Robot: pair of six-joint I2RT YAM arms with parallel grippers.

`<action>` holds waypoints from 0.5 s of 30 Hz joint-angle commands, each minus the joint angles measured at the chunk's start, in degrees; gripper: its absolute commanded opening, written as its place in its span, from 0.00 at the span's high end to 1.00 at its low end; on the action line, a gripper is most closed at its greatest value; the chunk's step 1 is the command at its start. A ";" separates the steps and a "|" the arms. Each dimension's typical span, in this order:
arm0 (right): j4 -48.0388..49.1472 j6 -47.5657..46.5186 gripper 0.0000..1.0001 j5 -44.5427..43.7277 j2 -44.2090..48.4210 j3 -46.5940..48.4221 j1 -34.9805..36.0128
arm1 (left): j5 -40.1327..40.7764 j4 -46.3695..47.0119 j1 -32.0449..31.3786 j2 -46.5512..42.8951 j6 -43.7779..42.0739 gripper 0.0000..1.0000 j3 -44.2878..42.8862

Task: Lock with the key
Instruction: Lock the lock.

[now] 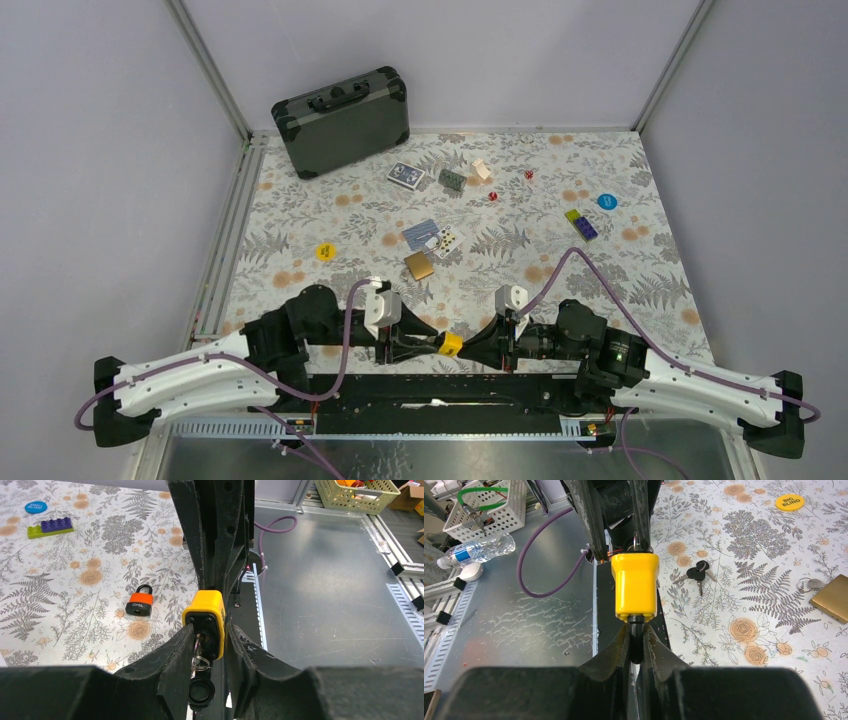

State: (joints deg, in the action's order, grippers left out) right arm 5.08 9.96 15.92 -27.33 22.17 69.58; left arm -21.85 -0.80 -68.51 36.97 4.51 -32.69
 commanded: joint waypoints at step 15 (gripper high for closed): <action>4.74 0.07 1.00 -0.89 1.03 0.73 -0.10 | -0.45 1.15 0.04 -0.50 -0.56 0.80 -2.18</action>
State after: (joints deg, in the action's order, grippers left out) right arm 5.08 9.96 15.92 -27.35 22.17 69.58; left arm -21.67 -0.82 -68.51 36.12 4.45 -32.69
